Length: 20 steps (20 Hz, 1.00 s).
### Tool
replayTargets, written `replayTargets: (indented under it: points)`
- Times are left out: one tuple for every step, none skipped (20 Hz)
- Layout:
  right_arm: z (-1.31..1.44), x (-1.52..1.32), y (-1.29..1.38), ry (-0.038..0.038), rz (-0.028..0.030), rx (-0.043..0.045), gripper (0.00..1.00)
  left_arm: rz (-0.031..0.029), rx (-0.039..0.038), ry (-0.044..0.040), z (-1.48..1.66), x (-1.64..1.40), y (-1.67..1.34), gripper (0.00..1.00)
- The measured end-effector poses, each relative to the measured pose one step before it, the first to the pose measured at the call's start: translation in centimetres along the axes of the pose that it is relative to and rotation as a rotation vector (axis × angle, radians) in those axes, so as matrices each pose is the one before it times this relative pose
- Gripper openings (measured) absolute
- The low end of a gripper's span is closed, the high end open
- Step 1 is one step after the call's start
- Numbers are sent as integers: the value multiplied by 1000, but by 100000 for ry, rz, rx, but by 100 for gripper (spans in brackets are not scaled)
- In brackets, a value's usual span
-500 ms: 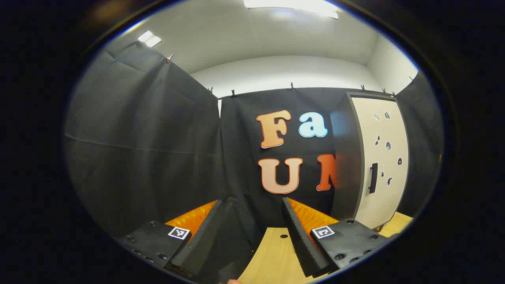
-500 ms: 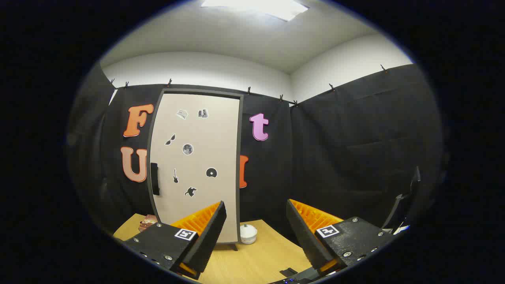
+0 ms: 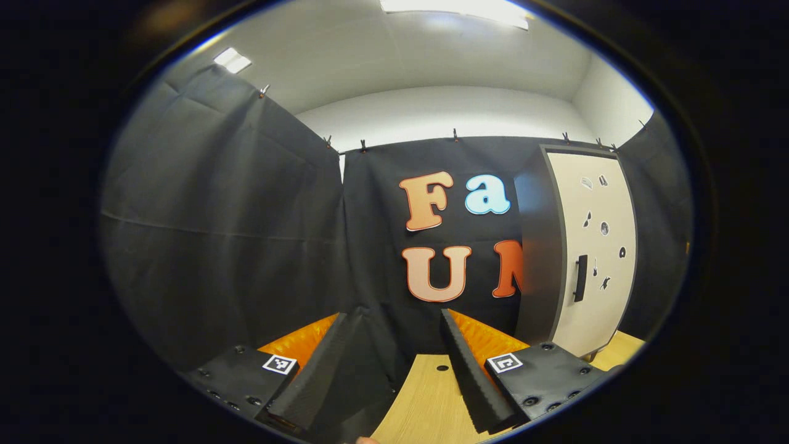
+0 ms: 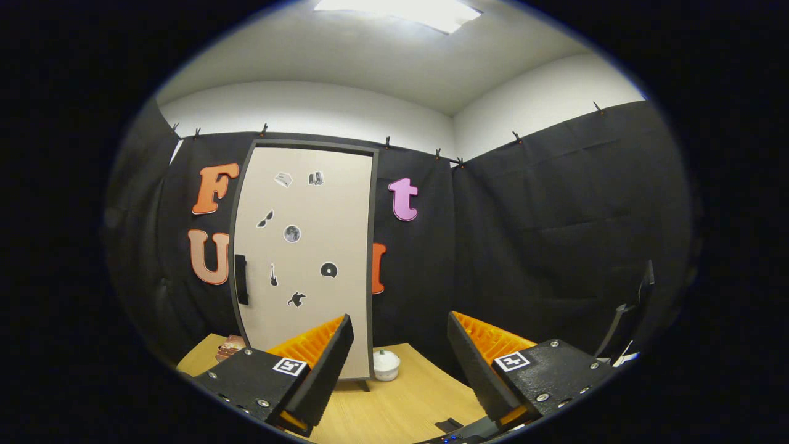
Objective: Open the cabinet door with the right hand, grasp the bottle in the cabinet with the left hand and place it on the coaster, then close the cabinet door with the right hand.
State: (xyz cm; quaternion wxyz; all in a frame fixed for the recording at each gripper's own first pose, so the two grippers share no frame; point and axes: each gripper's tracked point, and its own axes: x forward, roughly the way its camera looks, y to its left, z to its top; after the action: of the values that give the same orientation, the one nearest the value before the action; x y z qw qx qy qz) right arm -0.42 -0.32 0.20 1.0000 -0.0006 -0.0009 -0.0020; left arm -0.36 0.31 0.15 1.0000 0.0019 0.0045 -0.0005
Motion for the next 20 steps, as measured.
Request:
replayTargets:
  points:
    - [-39, 16, 48, 15, -94, -5, 95, 176, 410, -174, 16, -43, -22, 96]
    - [11, -126, -1, -55, -58, 98, 95, 86, 416, -309, 109, -60, 109, 96]
    - [-54, -13, 40, 97, -139, 61, 95, -20, 333, -277, 102, 8, 5, 96]
    - [-43, -23, -15, 181, -68, 13, 95, 40, 178, 16, -139, -56, 49, 96]
    - [2, 3, 77, 11, -54, -84, 95, 8, -34, -2, 59, -13, -50, 96]
    - [72, 23, 24, -20, -135, -133, 95, -57, -264, -50, 7, 31, -4, 96]
    - [52, -121, 86, -259, 54, -212, 95, 115, -318, -12, 57, -35, 79, 96]
    - [77, -81, -16, -185, -24, -195, 95, 124, -241, -6, 29, -60, 282, 96]
    - [-2, -28, 92, -104, 83, -143, 95, 217, -96, 50, -5, -42, 211, 96]
    - [30, -57, 149, 29, 209, -95, 95, 215, 12, 170, -238, -58, 105, 96]
    - [24, -21, 220, -4, 274, -16, 95, 165, 17, 72, -14, -112, 30, 96]
    - [40, -45, 177, -33, 394, -70, 95, 156, 145, 95, -22, -44, 93, 96]
    - [-19, -22, 211, 126, 283, -50, 95, 249, 249, 29, -14, -63, 200, 96]
    - [-36, 182, 228, 141, 297, 0, 95, 381, 233, -40, -32, -1, 199, 96]
    - [45, -22, 277, -11, 373, 117, 95, 342, 92, -51, 32, -13, 122, 96]
    - [11, 90, 271, 1, 523, 237, 95, 138, -107, -81, -34, -80, 118, 96]
    - [33, 71, 467, -87, 784, 134, 94, 45, -182, -91, 44, -61, 198, 96]
    - [43, 100, 442, -100, 757, 5, 95, 59, -60, 22, -64, -81, 41, 96]
    - [-17, 55, 402, -61, 721, -122, 95, 220, 98, -30, -11, -75, 139, 96]
    - [38, 140, 429, -31, 672, -121, 95, 278, 224, -48, -24, -69, 248, 96]
